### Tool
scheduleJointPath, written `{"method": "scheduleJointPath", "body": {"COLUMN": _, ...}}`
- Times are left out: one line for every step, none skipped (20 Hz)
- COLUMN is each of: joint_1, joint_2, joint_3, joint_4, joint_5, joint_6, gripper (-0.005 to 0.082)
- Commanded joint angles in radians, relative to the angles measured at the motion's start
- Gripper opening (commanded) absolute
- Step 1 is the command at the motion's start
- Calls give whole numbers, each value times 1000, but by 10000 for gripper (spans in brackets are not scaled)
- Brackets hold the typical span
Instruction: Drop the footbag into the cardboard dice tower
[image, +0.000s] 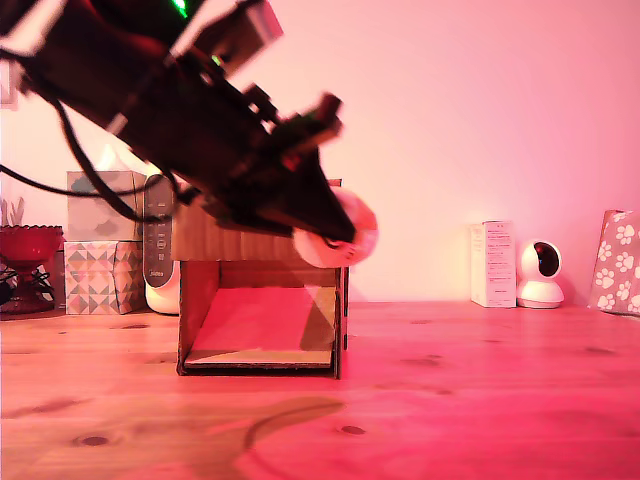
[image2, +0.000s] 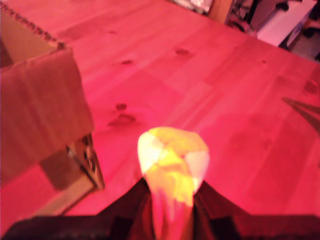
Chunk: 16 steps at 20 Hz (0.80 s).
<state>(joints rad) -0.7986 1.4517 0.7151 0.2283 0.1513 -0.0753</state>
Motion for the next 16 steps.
{"method": "scheduleJointPath", "body": {"joint_1": -2, "joint_2": -45, "joint_3": -6, "joint_4": -15, "joint_5": -3, "joint_6": 5, "gripper": 63}}
{"method": "scheduleJointPath", "body": {"joint_1": -2, "joint_2": -66, "joint_3": -6, "joint_4": -32, "joint_5": -5, "joint_6": 5, "gripper": 63}}
{"method": "scheduleJointPath", "body": {"joint_1": 1, "joint_2": -85, "joint_3": -6, "joint_4": -39, "joint_5": -8, "joint_6": 5, "gripper": 63}}
{"method": "scheduleJointPath", "body": {"joint_1": 5, "joint_2": -102, "joint_3": -6, "joint_4": -42, "joint_5": -10, "joint_6": 5, "gripper": 63}}
{"method": "scheduleJointPath", "body": {"joint_1": 13, "joint_2": -120, "joint_3": -6, "joint_4": -42, "joint_5": -11, "joint_6": 5, "gripper": 63}}
{"method": "scheduleJointPath", "body": {"joint_1": 26, "joint_2": -138, "joint_3": -6, "joint_4": -40, "joint_5": -17, "joint_6": 5, "gripper": 63}}
{"method": "scheduleJointPath", "body": {"joint_1": 40, "joint_2": -155, "joint_3": -6, "joint_4": -39, "joint_5": -31, "joint_6": 7, "gripper": 63}}
{"method": "scheduleJointPath", "body": {"joint_1": 59, "joint_2": -171, "joint_3": -6, "joint_4": -32, "joint_5": -47, "joint_6": 17, "gripper": 63}}
{"method": "scheduleJointPath", "body": {"joint_1": 81, "joint_2": -184, "joint_3": -6, "joint_4": -19, "joint_5": -60, "joint_6": 34, "gripper": 63}}
{"method": "scheduleJointPath", "body": {"joint_1": 107, "joint_2": -194, "joint_3": -6, "joint_4": 4, "joint_5": -75, "joint_6": 43, "gripper": 63}}
{"method": "scheduleJointPath", "body": {"joint_1": 130, "joint_2": -196, "joint_3": -6, "joint_4": 36, "joint_5": -79, "joint_6": 43, "gripper": 63}}
{"method": "scheduleJointPath", "body": {"joint_1": 158, "joint_2": -196, "joint_3": -6, "joint_4": 70, "joint_5": -80, "joint_6": 43, "gripper": 63}}
{"method": "scheduleJointPath", "body": {"joint_1": 180, "joint_2": -195, "joint_3": -6, "joint_4": 101, "joint_5": -81, "joint_6": 43, "gripper": 63}}
{"method": "scheduleJointPath", "body": {"joint_1": 200, "joint_2": -195, "joint_3": -6, "joint_4": 129, "joint_5": -80, "joint_6": 43, "gripper": 63}}
{"method": "scheduleJointPath", "body": {"joint_1": 214, "joint_2": -195, "joint_3": -6, "joint_4": 158, "joint_5": -80, "joint_6": 43, "gripper": 63}}
{"method": "scheduleJointPath", "body": {"joint_1": 224, "joint_2": -195, "joint_3": -6, "joint_4": 179, "joint_5": -79, "joint_6": 43, "gripper": 63}}
